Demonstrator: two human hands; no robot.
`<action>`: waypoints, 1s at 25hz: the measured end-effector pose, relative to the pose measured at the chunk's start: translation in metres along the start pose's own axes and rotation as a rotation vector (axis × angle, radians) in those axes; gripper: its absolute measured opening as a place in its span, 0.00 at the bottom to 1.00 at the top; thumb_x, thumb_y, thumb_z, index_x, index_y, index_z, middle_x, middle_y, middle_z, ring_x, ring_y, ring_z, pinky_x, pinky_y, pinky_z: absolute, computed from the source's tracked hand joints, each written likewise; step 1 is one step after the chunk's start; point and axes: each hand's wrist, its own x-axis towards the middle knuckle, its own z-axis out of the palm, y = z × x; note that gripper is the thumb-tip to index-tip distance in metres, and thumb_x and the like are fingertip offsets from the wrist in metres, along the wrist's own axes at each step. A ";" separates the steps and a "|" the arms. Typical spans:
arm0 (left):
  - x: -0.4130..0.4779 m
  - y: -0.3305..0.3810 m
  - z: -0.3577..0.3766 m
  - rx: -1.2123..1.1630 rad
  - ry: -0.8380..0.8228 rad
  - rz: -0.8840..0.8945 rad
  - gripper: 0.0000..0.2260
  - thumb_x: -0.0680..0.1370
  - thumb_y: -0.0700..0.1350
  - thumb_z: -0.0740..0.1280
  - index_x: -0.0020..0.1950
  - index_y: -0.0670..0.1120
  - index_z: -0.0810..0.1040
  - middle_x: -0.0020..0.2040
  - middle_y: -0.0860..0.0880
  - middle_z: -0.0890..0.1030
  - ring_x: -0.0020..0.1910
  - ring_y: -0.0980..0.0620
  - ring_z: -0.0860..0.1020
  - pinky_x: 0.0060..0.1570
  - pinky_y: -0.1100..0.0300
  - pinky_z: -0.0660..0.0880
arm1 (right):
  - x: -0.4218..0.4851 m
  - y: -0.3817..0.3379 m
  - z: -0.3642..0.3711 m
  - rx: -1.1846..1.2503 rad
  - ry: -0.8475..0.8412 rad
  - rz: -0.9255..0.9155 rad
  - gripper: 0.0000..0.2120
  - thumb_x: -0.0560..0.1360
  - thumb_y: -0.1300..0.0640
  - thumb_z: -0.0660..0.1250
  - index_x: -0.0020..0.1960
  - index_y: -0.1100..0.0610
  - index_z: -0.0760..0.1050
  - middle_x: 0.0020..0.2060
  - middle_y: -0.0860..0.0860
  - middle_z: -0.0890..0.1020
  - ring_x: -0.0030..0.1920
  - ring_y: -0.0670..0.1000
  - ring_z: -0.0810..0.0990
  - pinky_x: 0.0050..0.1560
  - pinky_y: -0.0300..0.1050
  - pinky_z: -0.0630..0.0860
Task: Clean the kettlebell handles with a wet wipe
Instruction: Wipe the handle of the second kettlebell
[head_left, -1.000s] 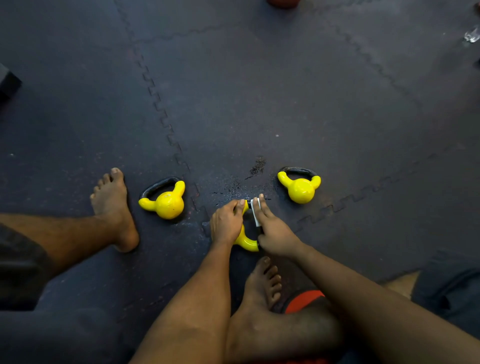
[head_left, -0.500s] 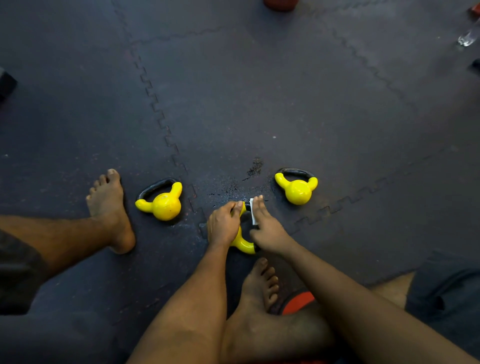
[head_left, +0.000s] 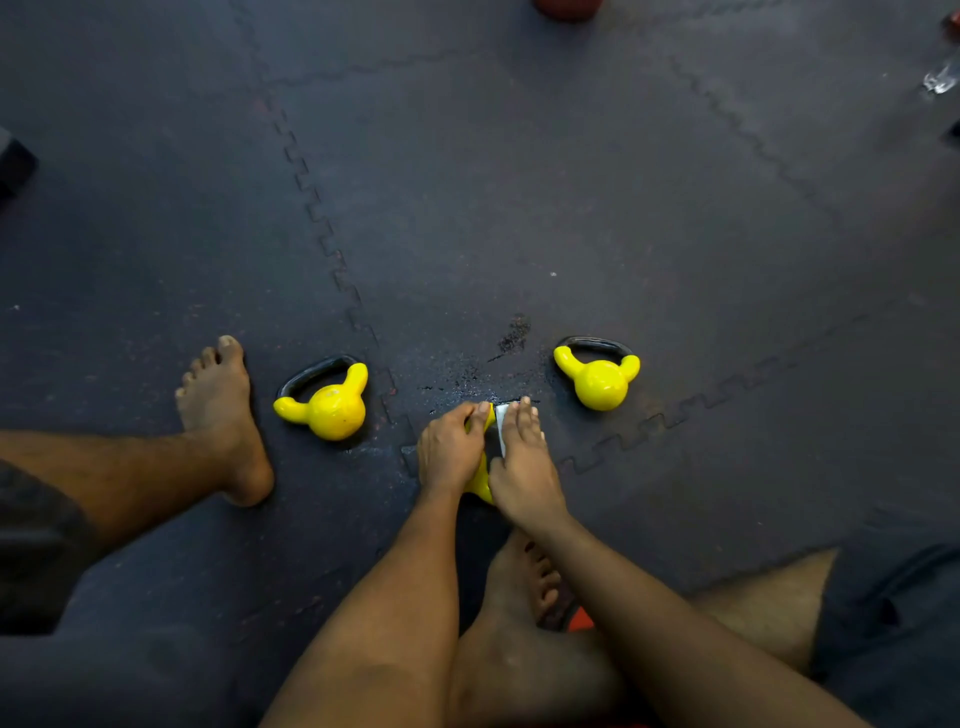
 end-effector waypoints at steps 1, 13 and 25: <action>0.001 -0.002 0.000 -0.004 0.002 0.003 0.17 0.80 0.59 0.57 0.54 0.52 0.80 0.49 0.45 0.84 0.50 0.41 0.80 0.44 0.52 0.74 | 0.010 -0.003 -0.003 0.033 0.003 0.002 0.32 0.76 0.65 0.55 0.78 0.63 0.51 0.79 0.59 0.51 0.79 0.54 0.48 0.78 0.47 0.47; 0.000 -0.007 -0.002 -0.086 0.016 -0.008 0.15 0.79 0.62 0.59 0.49 0.51 0.73 0.51 0.49 0.84 0.51 0.41 0.79 0.46 0.49 0.74 | 0.021 0.033 -0.022 0.429 0.043 0.298 0.13 0.75 0.51 0.64 0.42 0.54 0.85 0.36 0.52 0.86 0.40 0.50 0.82 0.45 0.47 0.77; -0.002 -0.007 -0.007 -0.082 -0.004 0.025 0.14 0.79 0.61 0.58 0.47 0.50 0.70 0.46 0.48 0.83 0.48 0.41 0.79 0.43 0.49 0.74 | 0.021 0.001 -0.009 0.449 0.270 0.283 0.11 0.79 0.56 0.65 0.55 0.58 0.83 0.45 0.57 0.86 0.46 0.56 0.82 0.46 0.46 0.76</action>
